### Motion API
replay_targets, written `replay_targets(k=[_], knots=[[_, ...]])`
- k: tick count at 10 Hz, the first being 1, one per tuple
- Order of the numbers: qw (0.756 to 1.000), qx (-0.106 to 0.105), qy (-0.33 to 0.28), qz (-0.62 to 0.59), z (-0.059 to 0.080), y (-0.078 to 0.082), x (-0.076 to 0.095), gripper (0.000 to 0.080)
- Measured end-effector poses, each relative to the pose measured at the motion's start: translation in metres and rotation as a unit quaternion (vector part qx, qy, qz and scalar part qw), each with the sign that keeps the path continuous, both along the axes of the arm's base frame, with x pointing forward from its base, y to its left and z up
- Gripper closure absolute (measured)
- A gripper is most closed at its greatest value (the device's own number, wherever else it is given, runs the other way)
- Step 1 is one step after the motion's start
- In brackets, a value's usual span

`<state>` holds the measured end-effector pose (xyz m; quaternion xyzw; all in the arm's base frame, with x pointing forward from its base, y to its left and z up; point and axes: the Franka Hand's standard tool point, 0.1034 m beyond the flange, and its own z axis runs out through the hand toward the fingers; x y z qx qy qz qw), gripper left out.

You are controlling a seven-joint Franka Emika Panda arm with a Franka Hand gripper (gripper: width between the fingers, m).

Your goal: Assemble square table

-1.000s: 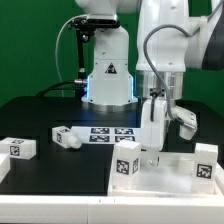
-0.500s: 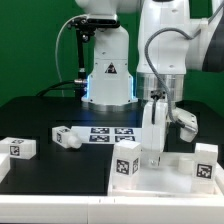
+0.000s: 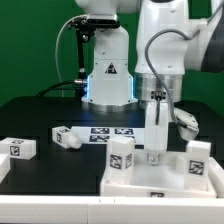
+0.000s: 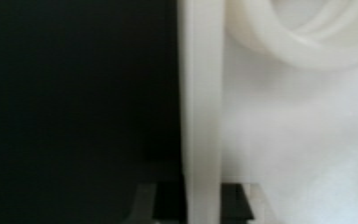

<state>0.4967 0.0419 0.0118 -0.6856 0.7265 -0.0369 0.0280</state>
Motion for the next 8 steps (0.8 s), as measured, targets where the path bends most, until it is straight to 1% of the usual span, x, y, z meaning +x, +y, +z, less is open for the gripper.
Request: replay_targets(k=[1,3,4,5,7,8], knots=[[0.999,-0.005,-0.005,0.036,0.003,-0.014,0.003,0.0756],[0.981,-0.004,0.023,0.191,0.000,-0.040,-0.009,0.0755],[0.968,-0.007,0.030,0.248,-0.002,-0.044,-0.012,0.0755],[0.967,-0.009,0.030,0.252,-0.003,-0.043,-0.012,0.0755],[0.953,-0.017,0.029,0.302,-0.003,-0.052,-0.012,0.0755],[0.933,-0.017,0.034,0.357,-0.002,-0.059,-0.010,0.0755]])
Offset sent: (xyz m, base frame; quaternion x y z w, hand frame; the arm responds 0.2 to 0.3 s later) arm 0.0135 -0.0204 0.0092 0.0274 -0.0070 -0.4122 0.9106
